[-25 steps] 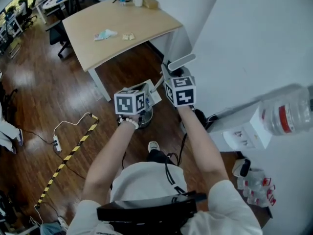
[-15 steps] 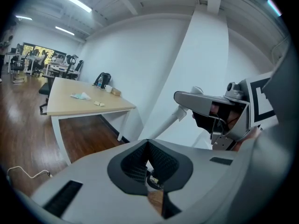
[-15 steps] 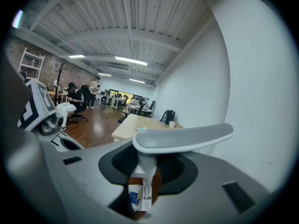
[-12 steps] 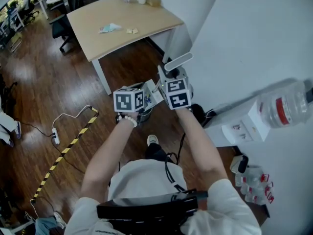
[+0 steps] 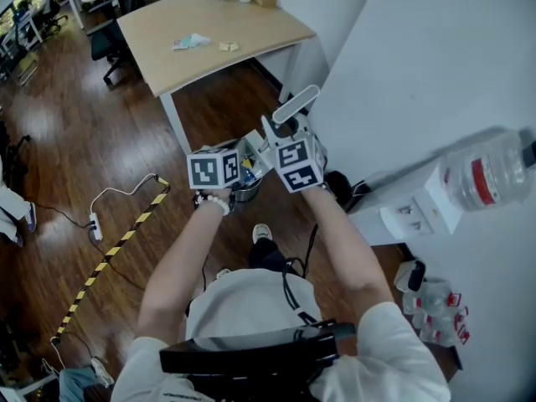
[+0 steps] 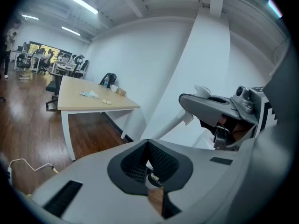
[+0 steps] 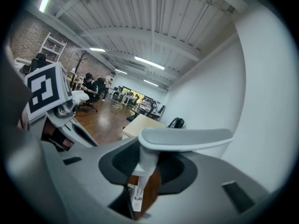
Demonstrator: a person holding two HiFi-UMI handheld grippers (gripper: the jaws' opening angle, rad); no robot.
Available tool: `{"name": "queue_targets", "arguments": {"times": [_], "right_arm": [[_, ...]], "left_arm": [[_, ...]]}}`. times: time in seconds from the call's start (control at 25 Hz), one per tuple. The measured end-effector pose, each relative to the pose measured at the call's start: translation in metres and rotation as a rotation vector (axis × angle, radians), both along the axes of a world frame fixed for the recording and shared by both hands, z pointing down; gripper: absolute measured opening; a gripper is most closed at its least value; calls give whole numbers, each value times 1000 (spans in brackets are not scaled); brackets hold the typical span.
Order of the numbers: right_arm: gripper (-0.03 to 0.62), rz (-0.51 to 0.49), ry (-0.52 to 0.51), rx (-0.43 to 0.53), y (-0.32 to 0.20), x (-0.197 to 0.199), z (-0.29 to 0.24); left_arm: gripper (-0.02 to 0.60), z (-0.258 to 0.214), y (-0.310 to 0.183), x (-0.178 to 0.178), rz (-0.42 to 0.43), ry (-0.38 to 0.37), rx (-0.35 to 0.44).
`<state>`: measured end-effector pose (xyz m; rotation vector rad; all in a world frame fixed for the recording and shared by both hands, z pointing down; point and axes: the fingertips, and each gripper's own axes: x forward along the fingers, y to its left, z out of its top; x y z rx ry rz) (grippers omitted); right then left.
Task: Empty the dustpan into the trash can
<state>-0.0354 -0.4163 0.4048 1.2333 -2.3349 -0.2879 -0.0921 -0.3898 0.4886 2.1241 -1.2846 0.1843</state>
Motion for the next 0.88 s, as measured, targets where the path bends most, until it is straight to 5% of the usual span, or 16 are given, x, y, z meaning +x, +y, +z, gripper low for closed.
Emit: {"name": "queue_targets", "arguments": {"times": [0.48,0.88], "right_arm": [[114,-171,84,32,33,-23,11],[114,-211,115,34,37,-29,14]], "left_arm": [[-2,8,11,-7,1,-3,-10],[-2,10,14,-12,-1,3,-16]]}}
